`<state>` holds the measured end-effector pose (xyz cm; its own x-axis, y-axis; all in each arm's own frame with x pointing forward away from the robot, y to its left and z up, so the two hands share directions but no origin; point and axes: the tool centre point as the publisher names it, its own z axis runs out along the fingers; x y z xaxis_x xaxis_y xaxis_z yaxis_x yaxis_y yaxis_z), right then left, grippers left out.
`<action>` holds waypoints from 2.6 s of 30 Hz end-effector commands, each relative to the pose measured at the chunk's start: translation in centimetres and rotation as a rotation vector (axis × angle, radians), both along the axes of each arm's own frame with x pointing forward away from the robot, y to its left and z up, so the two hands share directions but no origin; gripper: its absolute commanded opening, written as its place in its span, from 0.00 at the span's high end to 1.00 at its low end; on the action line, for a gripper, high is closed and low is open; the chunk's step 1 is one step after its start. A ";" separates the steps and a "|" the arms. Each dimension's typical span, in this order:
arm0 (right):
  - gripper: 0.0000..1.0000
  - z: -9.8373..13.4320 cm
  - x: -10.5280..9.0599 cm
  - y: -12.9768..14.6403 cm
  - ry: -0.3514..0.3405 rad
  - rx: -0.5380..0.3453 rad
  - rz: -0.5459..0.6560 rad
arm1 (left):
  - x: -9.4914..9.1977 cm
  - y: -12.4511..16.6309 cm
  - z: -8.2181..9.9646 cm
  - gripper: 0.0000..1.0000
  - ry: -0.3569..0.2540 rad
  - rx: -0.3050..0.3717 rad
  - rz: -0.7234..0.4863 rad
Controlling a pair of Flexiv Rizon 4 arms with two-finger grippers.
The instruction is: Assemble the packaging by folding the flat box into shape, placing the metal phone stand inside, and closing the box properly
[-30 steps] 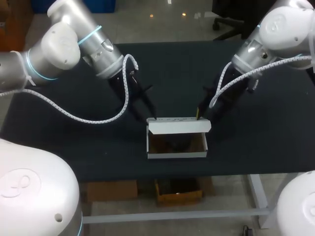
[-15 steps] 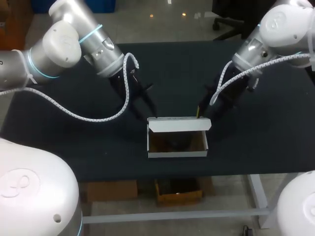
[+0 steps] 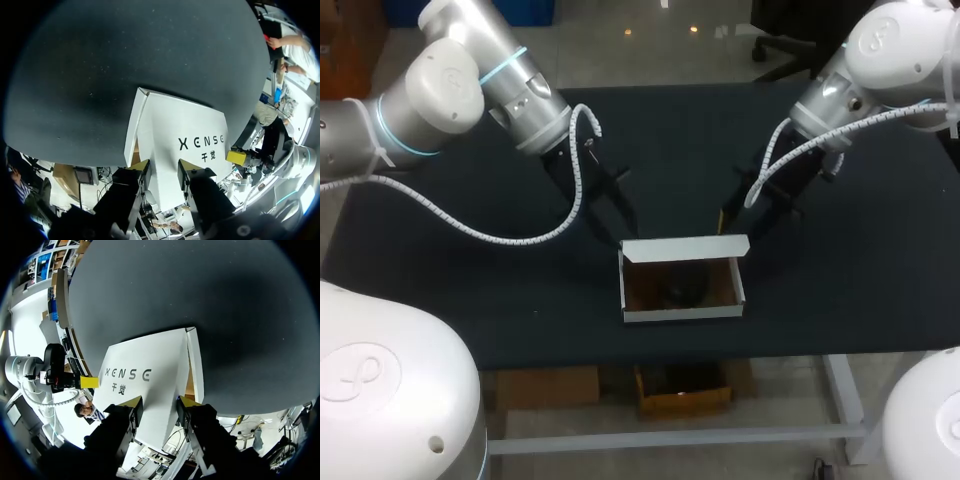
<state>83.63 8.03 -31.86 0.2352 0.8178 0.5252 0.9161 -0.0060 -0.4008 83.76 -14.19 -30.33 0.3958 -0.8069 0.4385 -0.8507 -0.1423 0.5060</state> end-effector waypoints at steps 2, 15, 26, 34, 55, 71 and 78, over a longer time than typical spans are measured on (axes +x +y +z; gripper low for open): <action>0.58 0.1 0.2 0.4 0.007 -0.004 0.003 | 0.4 -0.2 0.1 0.64 0.006 -0.002 0.001; 0.57 0.1 0.2 1.0 0.009 -0.003 0.005 | 0.9 -0.4 0.2 0.63 0.004 -0.015 0.005; 0.57 -0.1 0.2 1.5 0.011 -0.003 0.011 | 0.9 -1.2 -0.1 0.64 -0.010 -0.019 0.016; 0.56 -0.7 0.0 1.2 0.016 0.001 0.009 | 0.4 -1.5 -0.7 0.63 -0.013 -0.017 0.015; 0.53 -1.5 -0.7 0.5 0.018 0.008 0.014 | -0.7 -0.7 -2.3 0.64 -0.017 -0.007 0.023; 0.53 -1.7 -0.8 0.2 0.018 0.013 0.013 | -1.1 -0.6 -2.7 0.63 -0.032 -0.006 0.017; 0.53 -1.8 -0.9 0.3 0.015 0.013 0.015 | -1.1 -0.5 -2.7 0.63 -0.041 -0.005 0.009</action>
<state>82.82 8.18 -33.63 0.2323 0.8159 0.5295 0.9093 0.0110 -0.4159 82.71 -14.55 -33.06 0.3864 -0.8006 0.4580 -0.8679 -0.1476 0.4743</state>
